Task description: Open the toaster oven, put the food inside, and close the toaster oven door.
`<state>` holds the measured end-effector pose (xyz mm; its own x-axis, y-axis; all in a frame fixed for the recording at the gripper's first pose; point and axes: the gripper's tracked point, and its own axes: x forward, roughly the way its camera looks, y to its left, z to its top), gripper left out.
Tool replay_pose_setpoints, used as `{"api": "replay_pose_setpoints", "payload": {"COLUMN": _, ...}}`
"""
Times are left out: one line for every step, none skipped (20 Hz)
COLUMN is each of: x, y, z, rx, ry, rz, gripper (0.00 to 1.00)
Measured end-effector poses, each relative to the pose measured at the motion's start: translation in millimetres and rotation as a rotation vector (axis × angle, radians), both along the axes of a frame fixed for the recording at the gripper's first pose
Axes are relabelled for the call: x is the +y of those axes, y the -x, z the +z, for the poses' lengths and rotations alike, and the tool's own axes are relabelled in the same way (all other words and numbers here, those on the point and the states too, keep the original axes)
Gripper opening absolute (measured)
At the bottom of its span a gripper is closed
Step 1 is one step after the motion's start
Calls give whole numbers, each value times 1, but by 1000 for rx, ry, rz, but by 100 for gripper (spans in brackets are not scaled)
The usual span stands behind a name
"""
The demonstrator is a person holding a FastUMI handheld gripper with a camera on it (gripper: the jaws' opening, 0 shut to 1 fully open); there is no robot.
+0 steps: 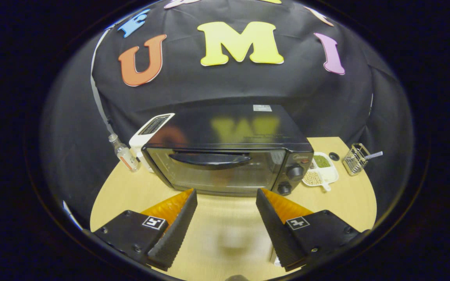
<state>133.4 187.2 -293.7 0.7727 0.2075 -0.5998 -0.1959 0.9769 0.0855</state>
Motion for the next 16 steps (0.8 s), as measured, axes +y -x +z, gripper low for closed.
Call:
{"api": "replay_pose_setpoints", "payload": {"x": -5, "y": 3, "z": 0, "rx": 0, "ry": -1, "rz": -5, "gripper": 97}}
{"api": "replay_pose_setpoints", "payload": {"x": -10, "y": 5, "z": 0, "rx": -1, "ry": -5, "rz": -9, "gripper": 97}}
{"api": "replay_pose_setpoints", "payload": {"x": -15, "y": 8, "z": 0, "rx": -1, "ry": -5, "rz": -14, "gripper": 97}}
{"api": "replay_pose_setpoints", "payload": {"x": -22, "y": 11, "z": 1, "rx": -3, "ry": -4, "rz": -22, "gripper": 97}}
{"api": "replay_pose_setpoints", "payload": {"x": -29, "y": 14, "z": 2, "rx": -5, "ry": -4, "rz": -29, "gripper": 97}}
{"api": "replay_pose_setpoints", "payload": {"x": -37, "y": 18, "z": 3, "rx": -7, "ry": -2, "rz": -38, "gripper": 97}}
{"api": "replay_pose_setpoints", "payload": {"x": -45, "y": 23, "z": 6, "rx": -9, "ry": -3, "rz": -46, "gripper": 97}}
{"api": "replay_pose_setpoints", "payload": {"x": -55, "y": 30, "z": 11, "rx": -21, "ry": 1, "rz": -46, "gripper": 97}}
{"api": "replay_pose_setpoints", "payload": {"x": -65, "y": 33, "z": 20, "rx": -35, "ry": 10, "rz": -49, "gripper": 97}}
{"api": "replay_pose_setpoints", "payload": {"x": -79, "y": 40, "z": 30, "rx": -51, "ry": 21, "rz": -59, "gripper": 97}}
{"api": "replay_pose_setpoints", "payload": {"x": -93, "y": 45, "z": 46, "rx": -83, "ry": 20, "rz": -71, "gripper": 97}}
{"api": "replay_pose_setpoints", "payload": {"x": -105, "y": 48, "z": 65, "rx": -117, "ry": 21, "rz": -86, "gripper": 97}}
{"api": "replay_pose_setpoints", "payload": {"x": -120, "y": 51, "z": 87, "rx": -157, "ry": 23, "rz": -102, "gripper": 97}}
{"api": "replay_pose_setpoints", "payload": {"x": -134, "y": 54, "z": 110, "rx": -206, "ry": 25, "rz": -112, "gripper": 97}}
{"api": "replay_pose_setpoints", "payload": {"x": -148, "y": 58, "z": 134, "rx": -256, "ry": 27, "rz": -120, "gripper": 97}}
{"api": "replay_pose_setpoints", "payload": {"x": -163, "y": 68, "z": 161, "rx": -299, "ry": 30, "rz": -124, "gripper": 97}}
